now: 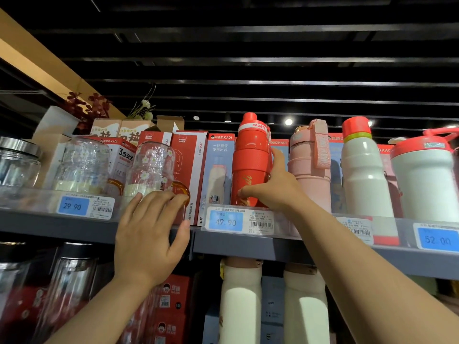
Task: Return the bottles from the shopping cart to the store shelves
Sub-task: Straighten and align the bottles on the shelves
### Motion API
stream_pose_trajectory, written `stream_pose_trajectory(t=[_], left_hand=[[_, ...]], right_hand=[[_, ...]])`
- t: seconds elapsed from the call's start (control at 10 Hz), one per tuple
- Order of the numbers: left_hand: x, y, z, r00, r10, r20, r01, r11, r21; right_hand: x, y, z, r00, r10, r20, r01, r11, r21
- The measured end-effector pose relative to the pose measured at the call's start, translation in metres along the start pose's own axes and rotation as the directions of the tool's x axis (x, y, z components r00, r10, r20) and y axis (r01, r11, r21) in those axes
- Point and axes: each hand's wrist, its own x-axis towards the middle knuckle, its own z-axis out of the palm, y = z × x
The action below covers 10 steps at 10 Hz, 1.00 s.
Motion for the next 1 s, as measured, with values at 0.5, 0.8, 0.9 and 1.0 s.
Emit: stream_pose_trajectory(t=[0.5,0.8,0.9,1.0], left_hand=[[-0.0001,-0.0003,0.0002,1.000,-0.001,0.001,0.001,1.000,-0.002],[0.0001,-0.0019,0.0007,1.000,0.003,0.010,-0.003,1.000,-0.004],[0.0008,-0.0021,-0.0006,1.000,0.001,0.014,-0.001,1.000,-0.001],[0.0010,-0.0017,-0.0022,0.999,-0.006,0.045,0.005,1.000,0.013]], right_hand=[[-0.0022,0.0006,0.0036,0.996,-0.087,-0.034,0.086,0.996,-0.013],[-0.0077,-0.0010,0.0073,0.982,-0.175,-0.074,0.166,0.980,-0.112],[-0.0054,0.0004,0.0092,0.979,-0.179,-0.095,0.163,0.974,-0.160],[-0.0070,-0.0004,0.0099,0.978,-0.195,-0.076,0.172,0.956,-0.238]])
